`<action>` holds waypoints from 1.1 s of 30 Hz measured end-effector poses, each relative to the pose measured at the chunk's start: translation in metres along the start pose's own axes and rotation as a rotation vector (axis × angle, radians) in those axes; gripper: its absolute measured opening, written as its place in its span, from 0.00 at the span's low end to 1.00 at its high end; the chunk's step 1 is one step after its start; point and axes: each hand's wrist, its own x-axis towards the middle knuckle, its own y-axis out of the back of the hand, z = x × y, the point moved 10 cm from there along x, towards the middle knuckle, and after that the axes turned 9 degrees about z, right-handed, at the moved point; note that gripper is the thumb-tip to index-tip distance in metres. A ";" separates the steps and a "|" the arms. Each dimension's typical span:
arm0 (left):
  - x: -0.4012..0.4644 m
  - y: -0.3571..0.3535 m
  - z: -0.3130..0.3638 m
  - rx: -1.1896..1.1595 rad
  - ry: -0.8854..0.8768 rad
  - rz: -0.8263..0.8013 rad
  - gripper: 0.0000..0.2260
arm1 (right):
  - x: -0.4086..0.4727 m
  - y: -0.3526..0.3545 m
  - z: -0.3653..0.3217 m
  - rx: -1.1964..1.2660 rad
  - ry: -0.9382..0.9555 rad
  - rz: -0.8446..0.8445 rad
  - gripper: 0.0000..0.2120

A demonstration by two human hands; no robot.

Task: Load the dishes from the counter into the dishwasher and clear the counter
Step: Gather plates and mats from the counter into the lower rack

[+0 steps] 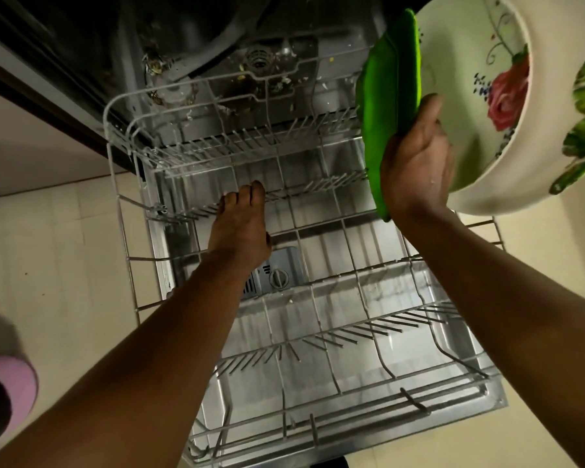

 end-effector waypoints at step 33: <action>-0.007 0.002 -0.001 -0.037 -0.015 -0.071 0.49 | -0.003 -0.050 -0.018 -0.150 0.161 -0.109 0.30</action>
